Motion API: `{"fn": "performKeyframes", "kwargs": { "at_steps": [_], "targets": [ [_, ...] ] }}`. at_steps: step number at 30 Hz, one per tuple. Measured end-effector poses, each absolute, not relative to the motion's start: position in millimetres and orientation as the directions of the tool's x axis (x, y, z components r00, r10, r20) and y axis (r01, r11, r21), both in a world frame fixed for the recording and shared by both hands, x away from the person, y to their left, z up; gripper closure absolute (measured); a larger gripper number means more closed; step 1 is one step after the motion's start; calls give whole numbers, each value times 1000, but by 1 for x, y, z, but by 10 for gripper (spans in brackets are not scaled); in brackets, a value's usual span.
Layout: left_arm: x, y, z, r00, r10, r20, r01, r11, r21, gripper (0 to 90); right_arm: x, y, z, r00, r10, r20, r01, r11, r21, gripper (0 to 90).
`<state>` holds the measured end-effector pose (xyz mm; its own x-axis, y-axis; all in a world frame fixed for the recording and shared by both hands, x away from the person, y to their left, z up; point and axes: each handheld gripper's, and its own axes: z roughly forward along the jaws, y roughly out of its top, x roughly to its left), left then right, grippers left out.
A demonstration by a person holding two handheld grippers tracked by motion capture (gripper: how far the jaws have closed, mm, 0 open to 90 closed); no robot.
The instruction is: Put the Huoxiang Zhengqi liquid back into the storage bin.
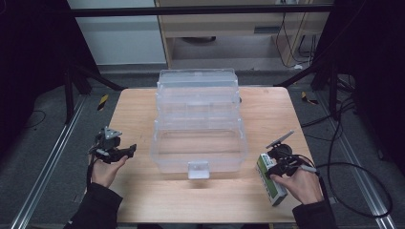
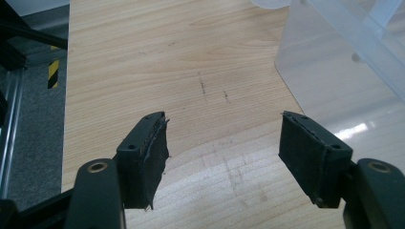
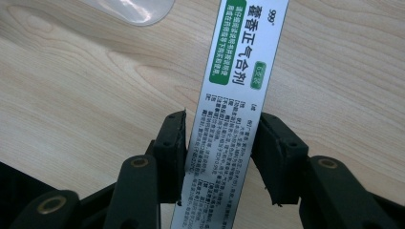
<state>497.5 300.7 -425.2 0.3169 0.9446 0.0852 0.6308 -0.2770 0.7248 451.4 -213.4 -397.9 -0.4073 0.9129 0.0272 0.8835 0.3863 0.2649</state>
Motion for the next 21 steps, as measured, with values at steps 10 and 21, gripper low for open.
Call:
{"fn": "performKeyframes", "kwargs": {
  "at_steps": [10,21],
  "targets": [
    [498,300,-426,318,944,86,633,-279,722,328,452,-215,-397,-397,918,18,892,381,245,610],
    [498,301,-426,318,944,85,635,-279,720,327,454,-213,-395,-418,909,-8,888,410,210,626]
  ]
}}
